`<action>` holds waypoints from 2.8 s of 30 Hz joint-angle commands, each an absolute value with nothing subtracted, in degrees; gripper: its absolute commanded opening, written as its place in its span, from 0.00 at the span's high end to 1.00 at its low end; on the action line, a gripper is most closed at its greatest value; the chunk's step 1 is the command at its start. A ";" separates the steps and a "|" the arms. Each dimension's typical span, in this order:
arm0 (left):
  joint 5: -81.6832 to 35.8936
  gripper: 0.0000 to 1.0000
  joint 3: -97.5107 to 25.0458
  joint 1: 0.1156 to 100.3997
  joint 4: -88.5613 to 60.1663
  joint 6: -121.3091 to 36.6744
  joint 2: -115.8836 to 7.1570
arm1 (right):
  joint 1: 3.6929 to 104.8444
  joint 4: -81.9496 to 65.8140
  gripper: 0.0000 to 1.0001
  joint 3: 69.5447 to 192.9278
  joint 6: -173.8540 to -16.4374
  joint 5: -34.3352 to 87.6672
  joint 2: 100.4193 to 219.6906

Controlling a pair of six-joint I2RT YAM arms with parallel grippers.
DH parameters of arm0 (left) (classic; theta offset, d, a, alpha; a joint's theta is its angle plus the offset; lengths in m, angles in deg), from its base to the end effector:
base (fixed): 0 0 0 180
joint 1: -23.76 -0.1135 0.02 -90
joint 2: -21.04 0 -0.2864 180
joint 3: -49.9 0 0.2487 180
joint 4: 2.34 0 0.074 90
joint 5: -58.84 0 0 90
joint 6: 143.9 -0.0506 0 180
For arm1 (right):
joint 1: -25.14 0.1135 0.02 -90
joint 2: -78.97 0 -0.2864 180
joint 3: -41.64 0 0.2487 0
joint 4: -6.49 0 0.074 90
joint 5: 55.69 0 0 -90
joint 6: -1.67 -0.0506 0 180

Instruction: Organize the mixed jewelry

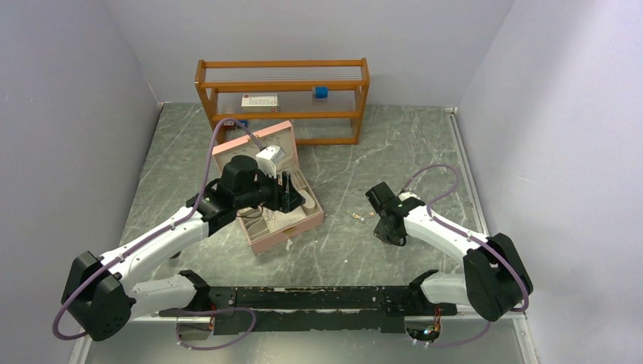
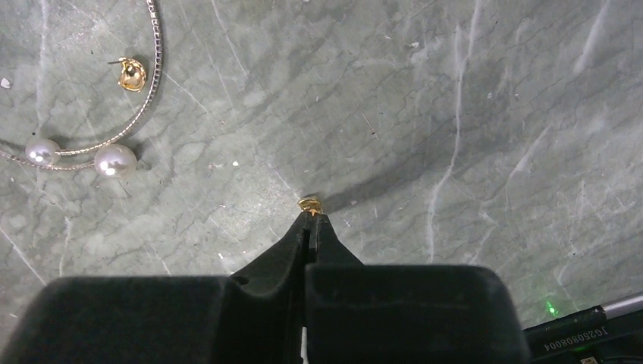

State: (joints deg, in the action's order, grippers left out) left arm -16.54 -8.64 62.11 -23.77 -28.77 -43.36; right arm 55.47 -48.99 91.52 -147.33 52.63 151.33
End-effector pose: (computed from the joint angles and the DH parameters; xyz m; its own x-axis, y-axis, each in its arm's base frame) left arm 0.1904 -0.1669 0.2900 -0.6552 -0.0056 -0.7554 0.5501 0.6818 -0.4822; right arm 0.1707 0.0814 0.1720 -0.7972 0.4764 -0.3709 0.5058 0.8624 0.0205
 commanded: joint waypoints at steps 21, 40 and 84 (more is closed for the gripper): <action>-9.82 0.16 -11.52 61.99 -14.43 -15.22 -37.25 | 48.43 -10.96 1.00 97.12 -138.20 -8.14 141.21; 6.73 0.25 -3.92 62.32 18.74 3.06 -41.55 | 48.44 34.39 1.00 88.47 -163.66 -20.87 141.35; 8.50 0.71 -3.98 63.48 27.10 7.89 -46.86 | 48.61 42.74 1.00 86.31 -169.19 -21.33 143.84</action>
State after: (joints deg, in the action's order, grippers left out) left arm 9.31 -2.76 62.98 26.16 9.70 -47.97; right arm 48.82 42.53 86.82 -170.22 -20.81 143.64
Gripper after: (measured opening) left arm 0.297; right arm 0.008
